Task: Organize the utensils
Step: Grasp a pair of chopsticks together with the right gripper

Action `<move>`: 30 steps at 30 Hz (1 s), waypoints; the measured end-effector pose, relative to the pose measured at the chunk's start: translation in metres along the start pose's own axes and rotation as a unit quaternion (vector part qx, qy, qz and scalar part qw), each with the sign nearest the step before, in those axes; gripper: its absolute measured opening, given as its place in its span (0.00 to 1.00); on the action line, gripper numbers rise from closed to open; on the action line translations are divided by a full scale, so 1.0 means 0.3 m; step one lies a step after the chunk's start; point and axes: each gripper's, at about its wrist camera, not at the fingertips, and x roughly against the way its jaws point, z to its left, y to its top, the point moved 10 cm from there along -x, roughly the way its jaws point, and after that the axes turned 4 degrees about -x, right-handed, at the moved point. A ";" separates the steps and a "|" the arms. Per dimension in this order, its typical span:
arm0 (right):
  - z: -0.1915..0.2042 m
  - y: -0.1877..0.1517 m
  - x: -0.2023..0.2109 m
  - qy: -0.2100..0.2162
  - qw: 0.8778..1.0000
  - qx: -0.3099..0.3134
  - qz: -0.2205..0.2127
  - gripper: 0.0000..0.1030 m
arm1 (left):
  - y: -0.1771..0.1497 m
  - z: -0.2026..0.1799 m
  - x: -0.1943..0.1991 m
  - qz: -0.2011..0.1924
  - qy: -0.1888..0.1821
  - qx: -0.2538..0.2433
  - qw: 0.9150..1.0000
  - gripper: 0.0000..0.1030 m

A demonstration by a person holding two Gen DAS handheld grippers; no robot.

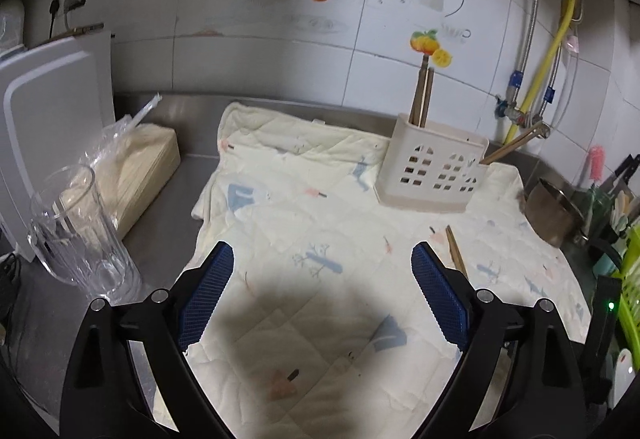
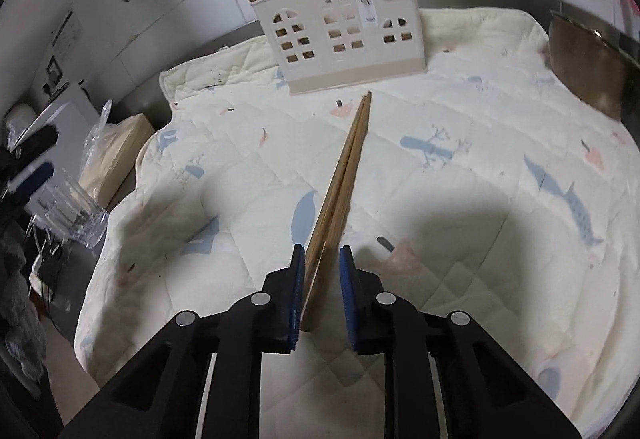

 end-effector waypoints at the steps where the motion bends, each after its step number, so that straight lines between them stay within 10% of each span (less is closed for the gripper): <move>1: 0.000 0.000 -0.004 -0.003 1.000 -0.004 -0.001 0.14 | -0.005 0.008 -0.001 0.001 0.001 0.001 1.000 0.87; 30: -0.010 -0.013 -0.066 -0.052 0.999 -0.012 0.005 0.10 | -0.092 0.044 -0.014 0.022 -0.010 0.020 1.000 0.87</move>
